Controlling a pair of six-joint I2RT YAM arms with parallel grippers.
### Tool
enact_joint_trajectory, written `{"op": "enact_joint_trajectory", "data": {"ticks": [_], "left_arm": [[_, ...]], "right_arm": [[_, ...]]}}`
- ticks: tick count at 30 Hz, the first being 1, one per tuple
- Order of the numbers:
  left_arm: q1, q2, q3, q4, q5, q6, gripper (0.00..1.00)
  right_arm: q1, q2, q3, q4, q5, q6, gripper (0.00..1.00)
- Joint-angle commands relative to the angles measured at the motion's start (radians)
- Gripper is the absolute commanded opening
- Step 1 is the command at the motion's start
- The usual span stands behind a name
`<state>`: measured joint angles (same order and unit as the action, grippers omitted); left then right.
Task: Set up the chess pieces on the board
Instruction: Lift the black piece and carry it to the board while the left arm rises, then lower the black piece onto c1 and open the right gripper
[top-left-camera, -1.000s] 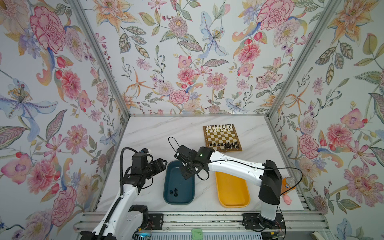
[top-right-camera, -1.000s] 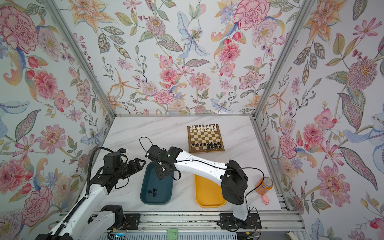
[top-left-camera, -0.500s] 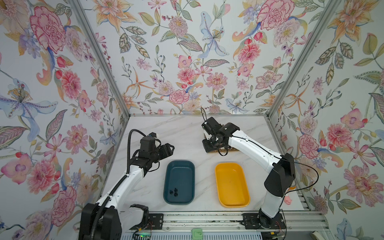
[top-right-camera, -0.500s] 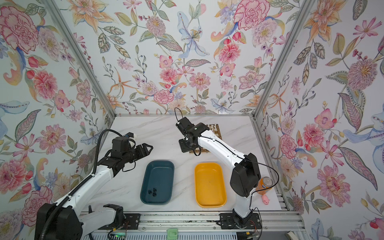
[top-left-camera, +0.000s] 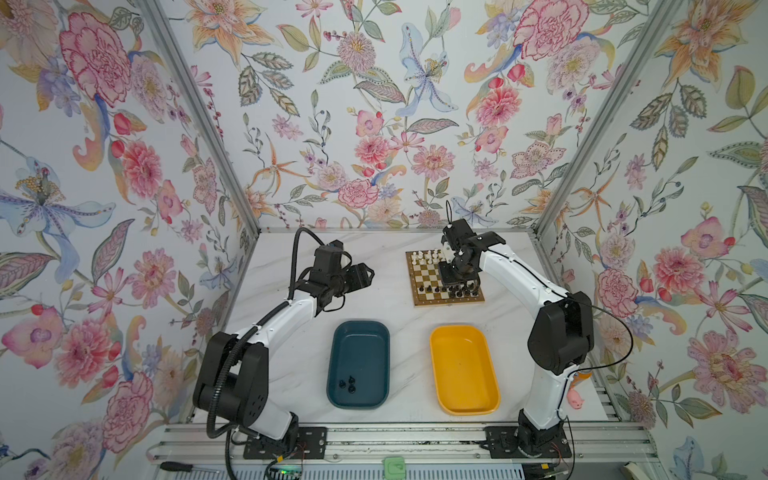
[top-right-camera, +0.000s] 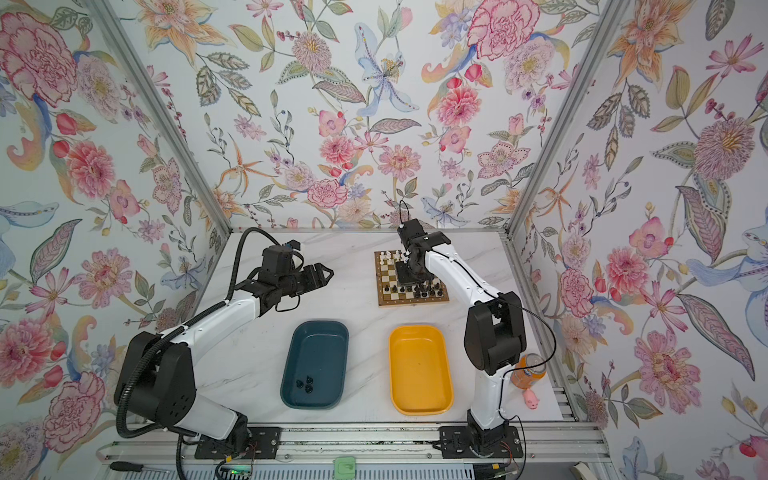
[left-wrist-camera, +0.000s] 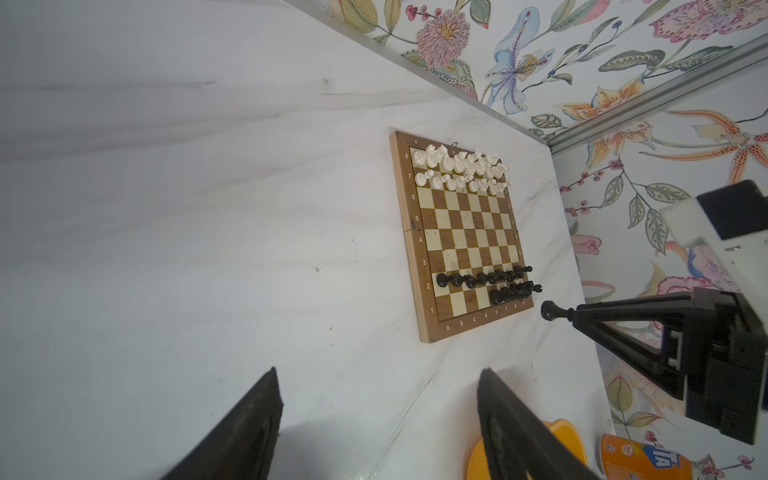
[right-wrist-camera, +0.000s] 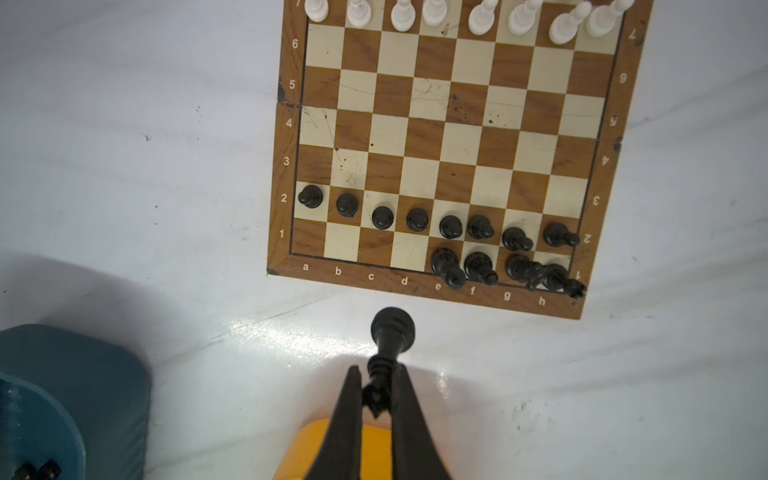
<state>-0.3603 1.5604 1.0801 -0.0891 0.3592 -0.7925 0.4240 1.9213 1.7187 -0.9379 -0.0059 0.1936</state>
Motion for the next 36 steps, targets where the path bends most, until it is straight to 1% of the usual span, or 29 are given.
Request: {"op": "enact_joint_trajectory", "data": {"ticks": [1,6,14,23,36], "left_arm": [[-0.032,0.058,0.069,0.003,0.002,0.028,0.76],[-0.056,0.103,0.116,-0.006,0.015,0.057,0.77],[-0.060,0.146,0.167,-0.021,0.012,0.049,0.76],[-0.060,0.170,0.199,-0.036,0.006,0.040,0.76],[-0.060,0.208,0.242,-0.046,0.015,0.045,0.75]], "right_arm": [[-0.025,0.035,-0.025,0.030,-0.043,-0.028,0.07],[-0.045,0.064,-0.046,0.065,-0.077,-0.034,0.07],[-0.065,0.113,-0.068,0.113,-0.123,-0.036,0.07],[-0.092,0.133,-0.090,0.142,-0.145,-0.034,0.07],[-0.093,0.156,-0.079,0.150,-0.149,-0.028,0.07]]}}
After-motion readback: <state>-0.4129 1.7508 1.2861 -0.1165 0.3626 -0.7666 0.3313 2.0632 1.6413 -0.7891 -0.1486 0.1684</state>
